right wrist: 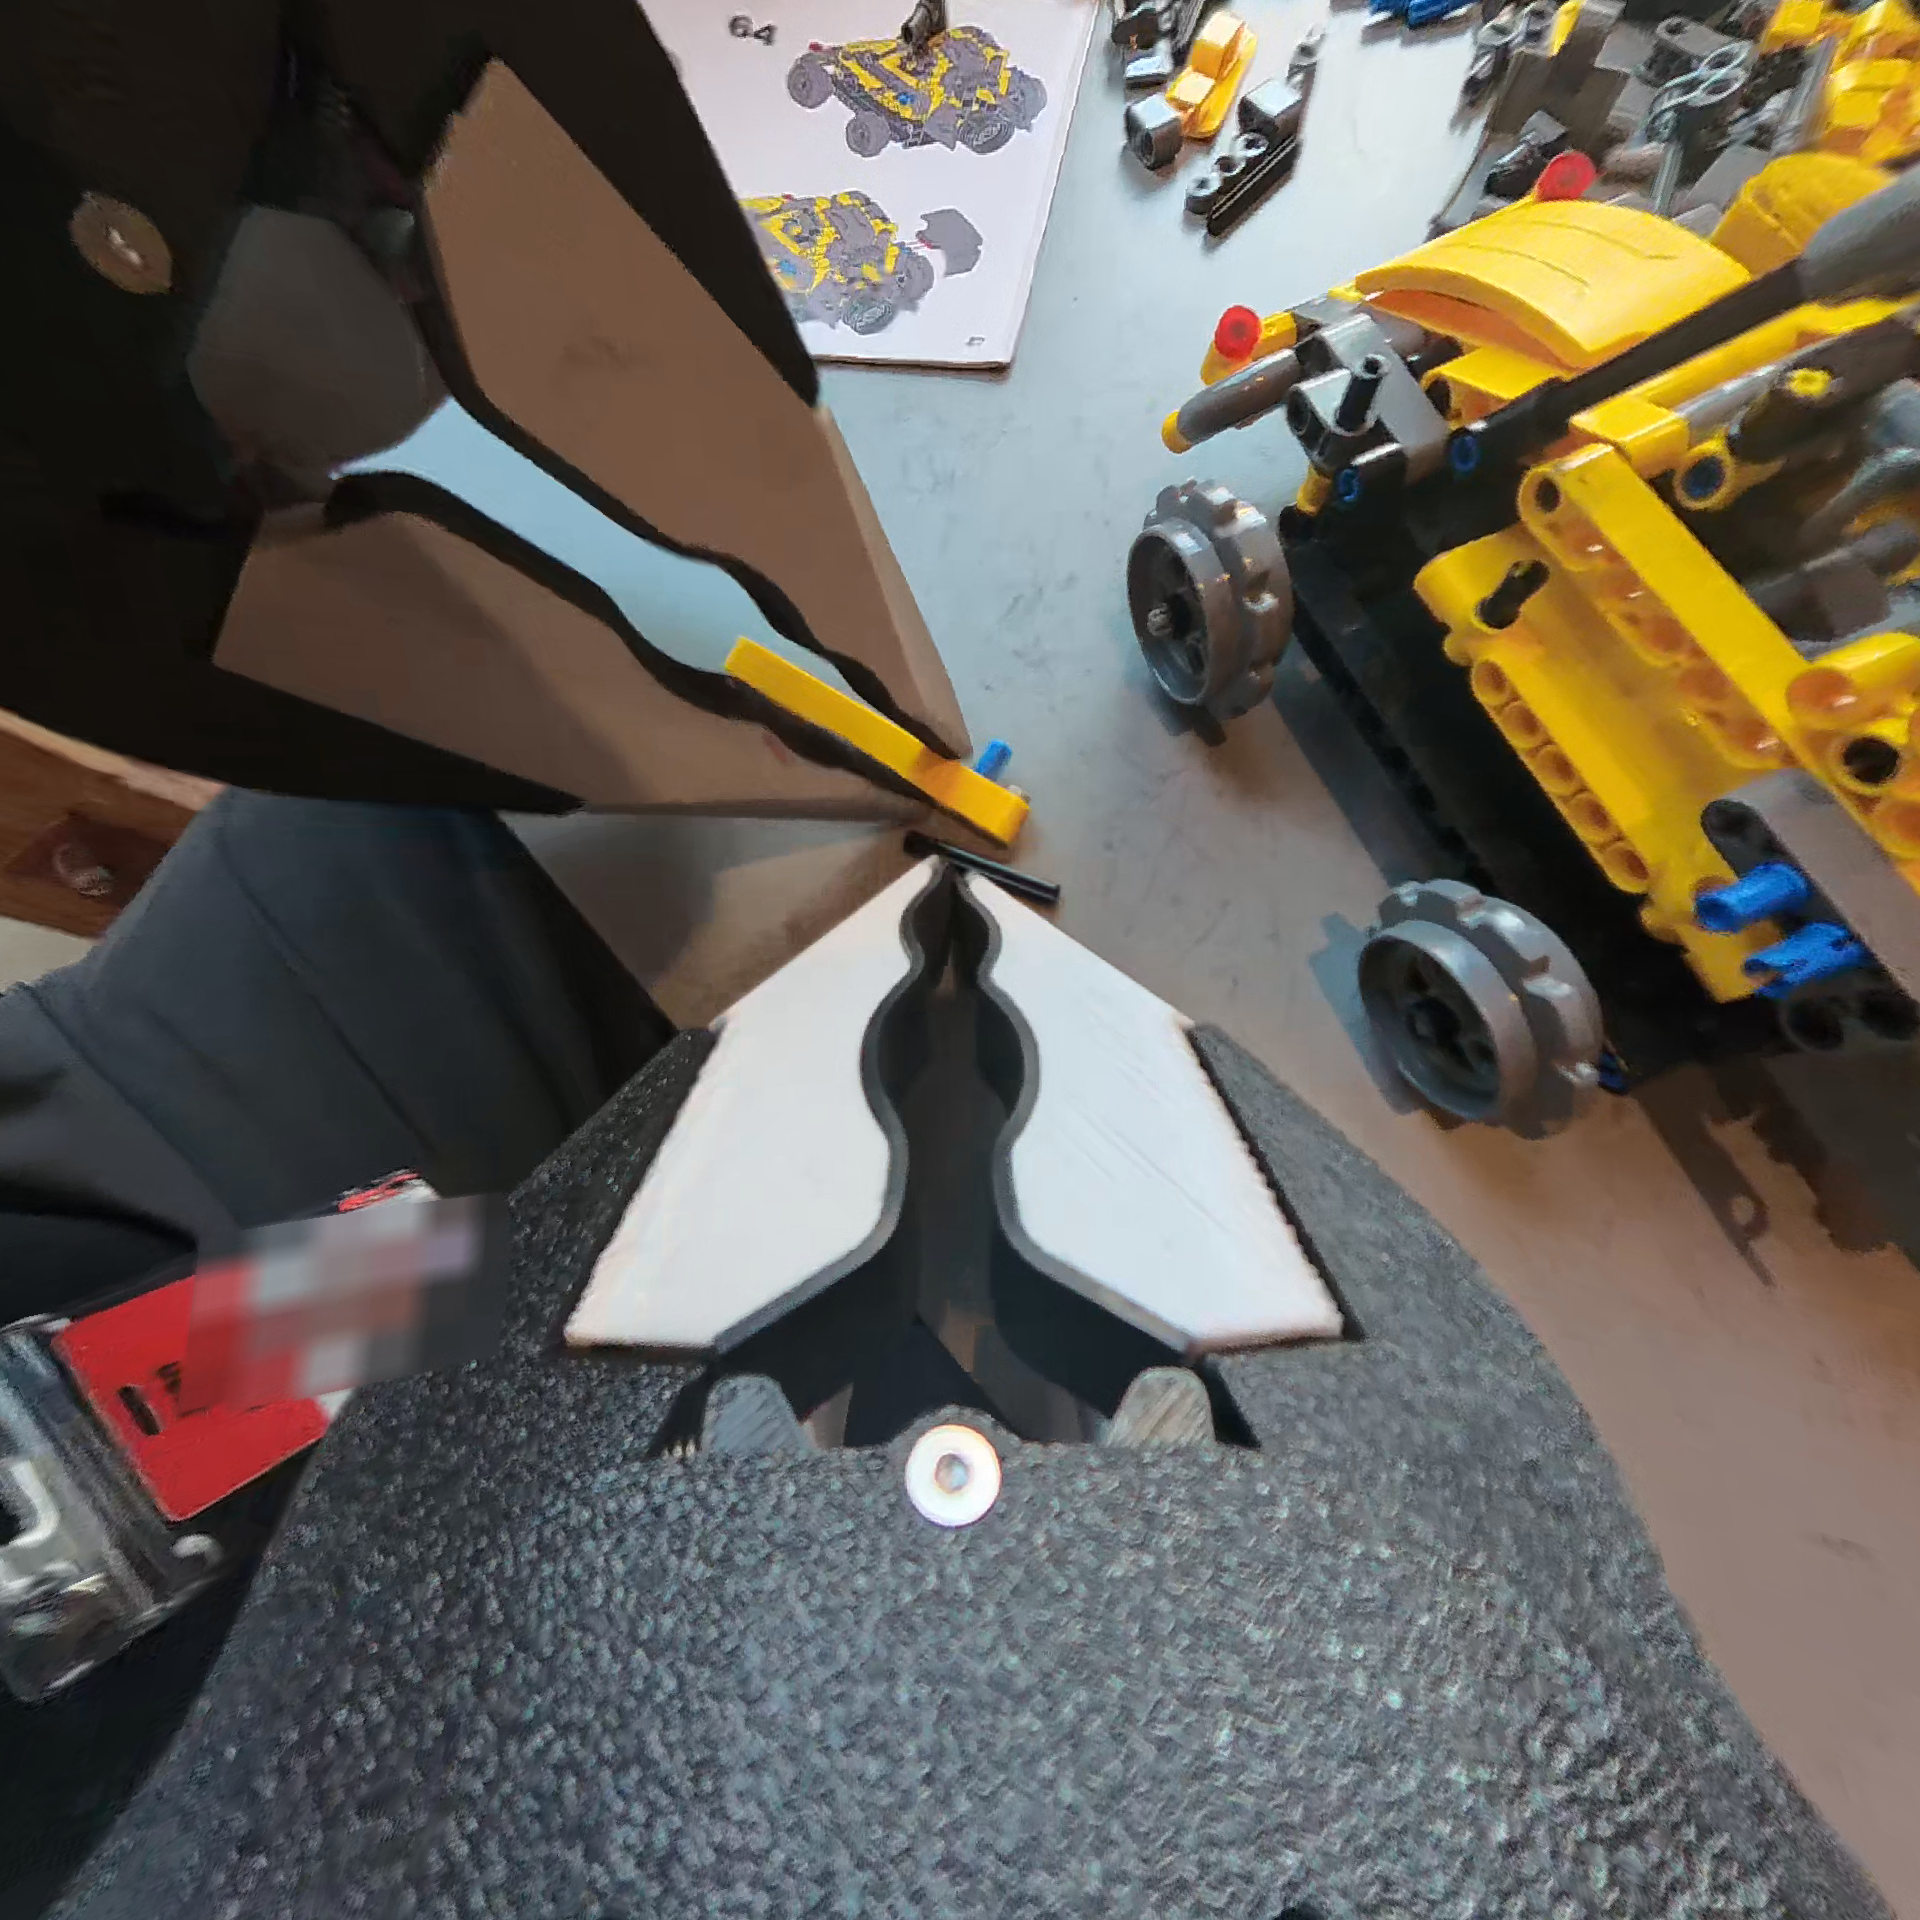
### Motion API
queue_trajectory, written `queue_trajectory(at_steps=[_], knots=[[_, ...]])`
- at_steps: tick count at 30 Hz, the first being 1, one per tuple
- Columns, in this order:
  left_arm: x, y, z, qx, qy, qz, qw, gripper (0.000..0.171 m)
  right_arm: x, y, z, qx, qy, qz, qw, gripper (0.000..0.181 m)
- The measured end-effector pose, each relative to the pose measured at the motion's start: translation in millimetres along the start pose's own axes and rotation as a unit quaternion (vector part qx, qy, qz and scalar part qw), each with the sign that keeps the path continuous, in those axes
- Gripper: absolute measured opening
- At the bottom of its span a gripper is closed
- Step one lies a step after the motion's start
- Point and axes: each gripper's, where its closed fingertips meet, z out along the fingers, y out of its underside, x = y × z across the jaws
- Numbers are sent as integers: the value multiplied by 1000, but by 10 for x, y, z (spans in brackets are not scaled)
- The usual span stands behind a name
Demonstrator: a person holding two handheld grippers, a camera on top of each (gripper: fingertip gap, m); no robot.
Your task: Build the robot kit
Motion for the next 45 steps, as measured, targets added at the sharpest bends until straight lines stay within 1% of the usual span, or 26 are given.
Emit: queue_trajectory(at_steps=[1,5,7,9,11,13,15,17,19,20,22,25,28,32,39,40,43,45], knots=[[-19,7,2,4,-10,-6,1000,5,37,17,-21,6,14,-6,1000,0],[-97,81,-15,26,-48,-23,998,5,48,54,-61,13,9,-26,1000,0],[-120,112,-24,39,-55,-36,997,4,45,48,-53,11,3,-34,999,0],[-134,140,-36,45,-69,-33,996,4,62,33,-57,13,8,-45,999,4],[-131,164,-58,46,-95,-6,994,4,54,-12,-81,28,2,-64,998,6],[-97,173,-85,55,-131,54,988,4,51,-43,-112,33,-12,-69,997,6],[-62,199,-133,55,-178,133,974,5,10,-97,-134,31,-45,-61,997,7],[-16,175,-213,68,-226,203,950,4,-132,-199,-162,33,-107,-43,993,10],[8,115,-324,87,-280,261,920,4,-293,-300,-199,36,-174,-22,984,13],[3,93,-382,92,-306,284,904,4,-339,-332,-207,37,-195,-19,980,13],[9,50,-488,103,-345,314,879,3,-387,-381,-212,45,-213,-27,976,13],[42,10,-606,123,-373,326,860,4,-465,-408,-220,54,-229,-50,971,7],[58,38,-630,131,-381,329,854,4,-488,-380,-164,49,-219,-75,972,6],[89,108,-571,127,-384,347,846,3,-511,-334,-111,26,-228,-66,971,7],[138,199,-477,119,-370,347,854,4,-499,-301,-65,27,-229,-55,972,4],[156,222,-448,115,-363,349,856,4,-514,-272,-55,22,-229,-64,971,1],[207,267,-388,106,-353,363,855,4,-524,-163,32,-8,-201,-104,974,0],[212,275,-385,105,-353,364,855,4,-547,-195,26,-3,-205,-104,973,3]])
